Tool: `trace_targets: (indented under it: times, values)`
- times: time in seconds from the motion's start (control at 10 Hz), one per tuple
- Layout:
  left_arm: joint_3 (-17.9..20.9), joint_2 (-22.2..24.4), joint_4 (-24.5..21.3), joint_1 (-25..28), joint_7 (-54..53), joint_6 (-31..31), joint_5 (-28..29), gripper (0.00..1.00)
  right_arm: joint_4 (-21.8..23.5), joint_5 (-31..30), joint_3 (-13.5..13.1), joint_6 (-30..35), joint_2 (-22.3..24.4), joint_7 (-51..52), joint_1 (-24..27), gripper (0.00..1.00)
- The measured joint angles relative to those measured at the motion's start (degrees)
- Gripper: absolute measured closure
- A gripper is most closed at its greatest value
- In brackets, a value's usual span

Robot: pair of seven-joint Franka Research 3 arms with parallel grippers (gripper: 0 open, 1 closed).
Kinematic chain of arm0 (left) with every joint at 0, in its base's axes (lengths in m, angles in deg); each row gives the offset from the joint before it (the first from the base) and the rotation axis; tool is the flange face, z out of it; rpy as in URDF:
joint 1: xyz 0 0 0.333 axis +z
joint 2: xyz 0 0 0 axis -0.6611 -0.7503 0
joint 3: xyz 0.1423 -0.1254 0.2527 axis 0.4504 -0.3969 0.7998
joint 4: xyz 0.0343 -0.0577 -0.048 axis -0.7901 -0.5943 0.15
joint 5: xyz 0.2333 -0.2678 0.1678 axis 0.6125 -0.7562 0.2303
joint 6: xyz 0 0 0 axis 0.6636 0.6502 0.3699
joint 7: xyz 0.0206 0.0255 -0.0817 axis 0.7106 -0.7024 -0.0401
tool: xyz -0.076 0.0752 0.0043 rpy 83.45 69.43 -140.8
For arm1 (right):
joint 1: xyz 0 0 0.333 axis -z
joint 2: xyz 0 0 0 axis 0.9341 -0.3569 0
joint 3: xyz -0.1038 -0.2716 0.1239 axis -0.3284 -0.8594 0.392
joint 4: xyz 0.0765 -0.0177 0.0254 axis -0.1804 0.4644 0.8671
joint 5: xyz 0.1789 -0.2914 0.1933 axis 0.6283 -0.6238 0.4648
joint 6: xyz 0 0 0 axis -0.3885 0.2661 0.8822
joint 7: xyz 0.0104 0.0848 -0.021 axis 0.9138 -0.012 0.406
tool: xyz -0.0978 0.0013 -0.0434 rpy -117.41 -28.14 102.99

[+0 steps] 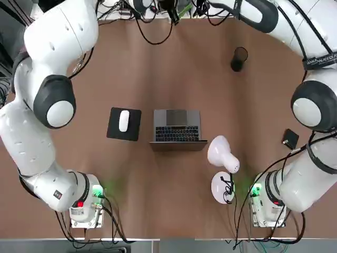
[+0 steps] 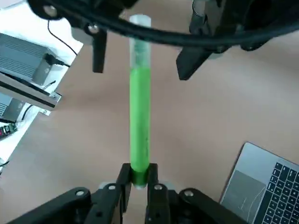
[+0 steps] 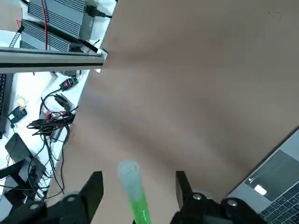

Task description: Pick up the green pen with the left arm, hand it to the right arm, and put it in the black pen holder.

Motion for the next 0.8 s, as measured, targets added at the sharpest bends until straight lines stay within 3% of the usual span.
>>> trace_targets:
  times: [0.3,0.6,0.8]
  values:
    - [-0.05,-0.21,0.03,-0.23,0.0,-0.06,0.0,0.82,-0.41,0.0,-0.01,-0.03,0.0,-0.91,0.0,0.41]
    - [-0.05,-0.21,0.29,-0.31,0.0,-0.06,0.01,0.82,-0.44,0.0,-0.02,-0.03,-0.18,-1.0,0.0,0.41]
    - [-0.03,-0.22,0.31,-0.31,0.0,-0.06,0.01,0.82,-0.44,-0.01,-0.06,-0.03,-0.38,-1.02,0.0,0.48]
